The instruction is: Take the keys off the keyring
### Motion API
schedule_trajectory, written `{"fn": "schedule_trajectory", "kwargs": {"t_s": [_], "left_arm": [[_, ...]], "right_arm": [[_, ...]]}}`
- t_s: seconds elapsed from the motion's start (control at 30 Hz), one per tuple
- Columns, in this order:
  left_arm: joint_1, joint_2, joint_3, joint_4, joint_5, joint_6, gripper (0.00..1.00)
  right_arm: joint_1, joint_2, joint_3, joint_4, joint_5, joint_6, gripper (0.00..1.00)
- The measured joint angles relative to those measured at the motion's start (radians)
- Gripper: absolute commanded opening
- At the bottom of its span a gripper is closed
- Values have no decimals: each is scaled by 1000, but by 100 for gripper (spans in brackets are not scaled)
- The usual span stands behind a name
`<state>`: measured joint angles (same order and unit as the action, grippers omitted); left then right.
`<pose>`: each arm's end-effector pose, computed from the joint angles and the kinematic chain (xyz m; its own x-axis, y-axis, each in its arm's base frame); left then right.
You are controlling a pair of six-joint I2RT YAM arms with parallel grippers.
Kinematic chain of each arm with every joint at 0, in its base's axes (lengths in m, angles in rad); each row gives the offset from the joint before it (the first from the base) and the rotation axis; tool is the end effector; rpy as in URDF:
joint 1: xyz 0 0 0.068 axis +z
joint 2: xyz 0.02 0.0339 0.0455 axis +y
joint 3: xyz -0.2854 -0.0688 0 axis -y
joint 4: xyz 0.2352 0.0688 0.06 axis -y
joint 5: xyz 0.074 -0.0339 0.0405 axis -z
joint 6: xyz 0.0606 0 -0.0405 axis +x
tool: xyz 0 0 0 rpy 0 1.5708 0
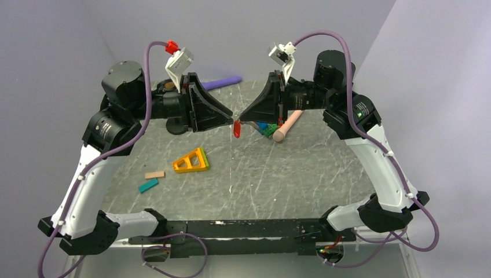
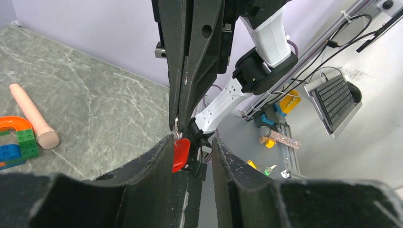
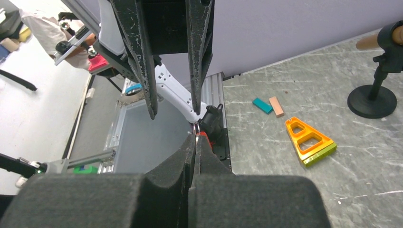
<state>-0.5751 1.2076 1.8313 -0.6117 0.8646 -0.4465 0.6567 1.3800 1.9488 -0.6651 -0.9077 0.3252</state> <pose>0.1325 -0.1408 0.5677 -0.4190 -0.0623 -0.9058 0.8985 0.1151 -0.4235 0.1629 0.1859 0.5603 -0.3907 -0.0529 -0.9190 -0.9205 0.0269 0.3898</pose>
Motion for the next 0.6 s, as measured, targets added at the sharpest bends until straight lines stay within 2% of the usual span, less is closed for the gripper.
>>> {"fn": "schedule_trajectory", "kwargs": {"t_s": [0.17,0.47,0.6], "left_arm": [[1,16,-2,28,15,-23,34],[1,31,-14,45,20,-41,32],[1,40,-14,45,20,-40,27]], "right_arm": [[0,0,-8,3,-4,6,0],[0,0,-8,8,-15,8,0],[0,0,-8,10,-16,9,0]]}}
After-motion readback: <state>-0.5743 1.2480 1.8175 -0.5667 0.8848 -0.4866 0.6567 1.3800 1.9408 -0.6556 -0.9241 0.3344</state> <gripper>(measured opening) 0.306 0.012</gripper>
